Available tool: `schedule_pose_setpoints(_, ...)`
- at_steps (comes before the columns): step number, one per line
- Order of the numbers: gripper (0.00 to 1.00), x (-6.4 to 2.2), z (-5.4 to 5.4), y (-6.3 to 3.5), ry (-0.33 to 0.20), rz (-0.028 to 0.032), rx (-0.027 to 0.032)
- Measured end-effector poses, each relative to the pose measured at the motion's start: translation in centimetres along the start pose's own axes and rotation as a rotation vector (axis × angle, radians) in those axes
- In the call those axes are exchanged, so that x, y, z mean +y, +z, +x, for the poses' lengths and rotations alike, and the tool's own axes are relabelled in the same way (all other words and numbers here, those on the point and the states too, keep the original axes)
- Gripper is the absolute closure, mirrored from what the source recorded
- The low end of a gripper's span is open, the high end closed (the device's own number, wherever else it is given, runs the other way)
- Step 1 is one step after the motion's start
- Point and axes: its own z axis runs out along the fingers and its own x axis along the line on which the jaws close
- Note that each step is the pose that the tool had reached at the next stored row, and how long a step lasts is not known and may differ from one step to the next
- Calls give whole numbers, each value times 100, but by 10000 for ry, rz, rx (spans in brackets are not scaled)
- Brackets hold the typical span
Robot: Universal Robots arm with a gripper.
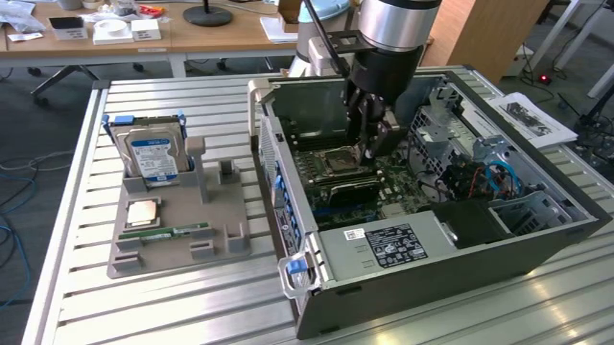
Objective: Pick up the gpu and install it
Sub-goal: 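Press down on the gpu until it lock into place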
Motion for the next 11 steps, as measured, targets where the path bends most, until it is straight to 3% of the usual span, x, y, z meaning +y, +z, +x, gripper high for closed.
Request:
schedule_pose_setpoints(1, 33, 0, 0, 0, 0, -1, 0)
schedule_pose_setpoints(6, 56, 0, 0, 0, 0, -1, 0)
schedule_pose_setpoints(7, 56, 0, 0, 0, 0, 0, 0)
schedule_pose_setpoints(10, 74, 0, 0, 0, 0, 0, 0)
schedule_pose_setpoints(11, 74, 0, 0, 0, 0, 0, 0)
